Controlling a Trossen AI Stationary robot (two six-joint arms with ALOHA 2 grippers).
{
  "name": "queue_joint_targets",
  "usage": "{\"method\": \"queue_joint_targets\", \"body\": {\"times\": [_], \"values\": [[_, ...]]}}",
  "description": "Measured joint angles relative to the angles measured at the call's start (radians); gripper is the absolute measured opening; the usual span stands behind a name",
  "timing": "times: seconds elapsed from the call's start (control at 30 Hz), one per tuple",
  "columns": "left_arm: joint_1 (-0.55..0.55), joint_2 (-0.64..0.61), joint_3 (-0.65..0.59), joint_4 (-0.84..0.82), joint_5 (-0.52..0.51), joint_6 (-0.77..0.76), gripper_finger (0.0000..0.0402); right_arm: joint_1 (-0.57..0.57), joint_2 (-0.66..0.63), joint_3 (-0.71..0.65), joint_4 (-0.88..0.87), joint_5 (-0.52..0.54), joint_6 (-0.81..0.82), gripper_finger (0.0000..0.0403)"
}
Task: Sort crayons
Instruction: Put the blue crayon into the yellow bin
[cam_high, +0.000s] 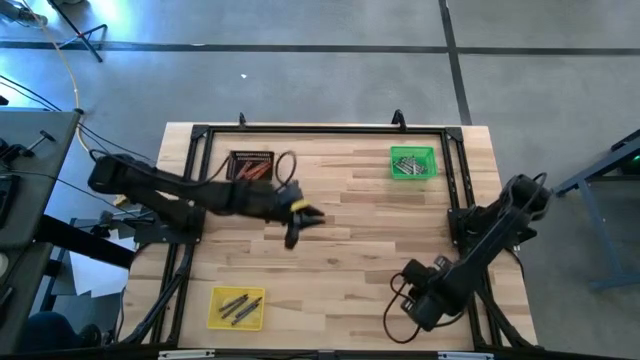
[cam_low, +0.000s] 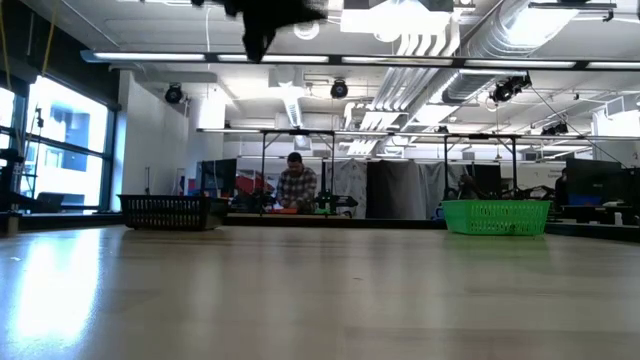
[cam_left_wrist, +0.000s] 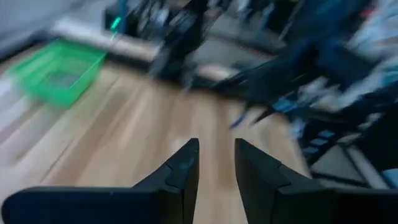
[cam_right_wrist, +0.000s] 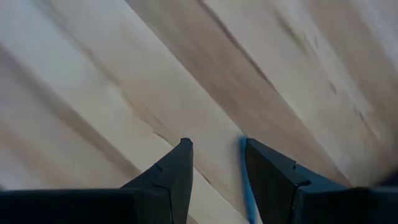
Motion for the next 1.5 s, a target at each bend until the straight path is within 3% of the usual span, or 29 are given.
{"method": "queue_joint_targets", "body": {"times": [0.2, 0.53, 0.67, 1.0, 1.5], "values": [[-0.186, 0.000, 0.000, 0.146, -0.106, 0.070, 0.0088, 0.006, 0.083, 0.000, -0.068, -0.167, -0.062, 0.0139], [-0.366, 0.000, 0.000, 0.183, -0.281, 0.089, 0.0090, 0.006, 0.087, -0.036, -0.080, -0.156, -0.130, 0.0139], [-0.414, 0.000, 0.000, 0.182, -0.304, 0.089, 0.0090, 0.006, 0.087, -0.104, 0.000, -0.214, -0.110, 0.0139], [-0.462, 0.000, 0.000, 0.182, -0.379, 0.096, 0.0090, 0.006, 0.087, -0.138, 0.086, -0.224, -0.135, 0.0139], [-0.462, 0.000, 0.000, 0.181, -0.382, 0.096, 0.0090, -0.019, 0.087, -0.147, 0.136, -0.187, -0.300, 0.0139]]}}
